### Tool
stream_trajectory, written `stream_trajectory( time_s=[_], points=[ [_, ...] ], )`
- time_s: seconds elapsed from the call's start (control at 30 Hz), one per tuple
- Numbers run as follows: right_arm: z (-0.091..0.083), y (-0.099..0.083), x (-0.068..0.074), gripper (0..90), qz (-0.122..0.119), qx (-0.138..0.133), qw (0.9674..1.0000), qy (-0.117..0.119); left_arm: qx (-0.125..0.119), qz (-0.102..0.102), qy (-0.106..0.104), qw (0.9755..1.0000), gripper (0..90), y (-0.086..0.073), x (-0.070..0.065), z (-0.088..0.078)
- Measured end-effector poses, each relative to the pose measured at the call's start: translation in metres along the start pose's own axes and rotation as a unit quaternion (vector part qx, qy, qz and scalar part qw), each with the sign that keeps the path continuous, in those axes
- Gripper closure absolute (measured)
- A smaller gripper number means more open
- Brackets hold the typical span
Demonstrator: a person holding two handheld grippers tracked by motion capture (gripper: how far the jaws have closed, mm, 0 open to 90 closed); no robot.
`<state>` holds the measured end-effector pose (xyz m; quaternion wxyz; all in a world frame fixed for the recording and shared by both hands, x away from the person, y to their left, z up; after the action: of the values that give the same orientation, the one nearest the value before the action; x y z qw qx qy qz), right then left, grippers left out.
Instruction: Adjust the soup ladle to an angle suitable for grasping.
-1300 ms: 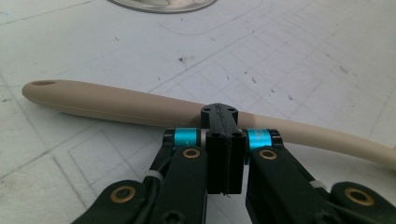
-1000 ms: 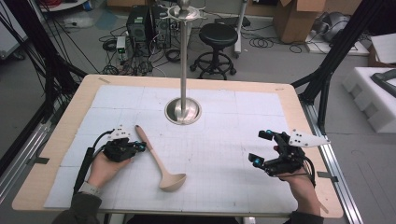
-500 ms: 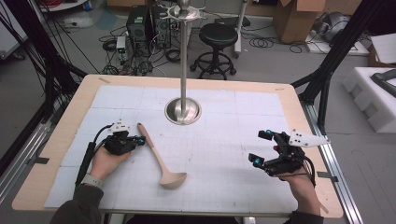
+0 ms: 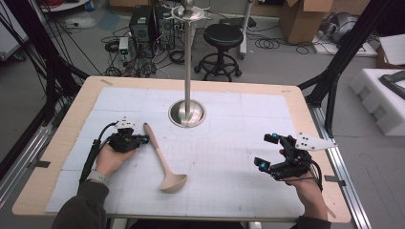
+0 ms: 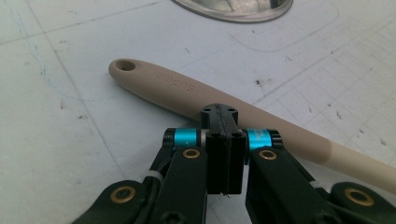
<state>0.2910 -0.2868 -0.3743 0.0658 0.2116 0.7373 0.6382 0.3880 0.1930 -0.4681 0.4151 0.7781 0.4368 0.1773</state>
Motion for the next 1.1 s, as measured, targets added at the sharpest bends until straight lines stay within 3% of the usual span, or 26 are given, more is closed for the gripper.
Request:
stream_trajectory(
  time_s=[0.3,0.7,0.87,1.03,1.1],
  points=[
    [-0.001,0.0,0.0,2.2,0.0,-0.003,1.0,0.001,-0.011,0.001,-0.01,0.9999,89.8,0.004,0.002,0.007],
    [-0.002,-0.004,0.001,2.2,0.006,0.002,1.0,-0.001,-0.019,0.015,-0.002,0.9997,89.8,0.008,-0.005,0.008],
    [-0.004,-0.006,-0.001,2.2,0.008,0.002,1.0,-0.004,-0.028,0.035,-0.024,0.9987,89.8,0.015,-0.026,-0.009],
    [-0.007,-0.005,0.001,2.2,0.007,-0.005,0.9999,-0.006,-0.02,0.084,-0.056,0.9947,89.8,0.013,-0.062,-0.023],
    [-0.007,-0.004,0.001,2.2,0.005,-0.006,1.0,-0.006,-0.017,0.092,-0.064,0.9935,89.8,0.012,-0.073,-0.025]
  ],
)
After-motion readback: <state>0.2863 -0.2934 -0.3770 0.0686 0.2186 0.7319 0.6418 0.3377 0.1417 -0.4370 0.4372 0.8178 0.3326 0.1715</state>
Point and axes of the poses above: each handheld gripper's, and its own axes: z roughly forward along the jaws, y roughly out of its top, x roughly to its left, the point moved 3 cm from there along z, roughly forward along the jaws, and after that the axes turned 6 degrees about y, right-handed, at the moved point
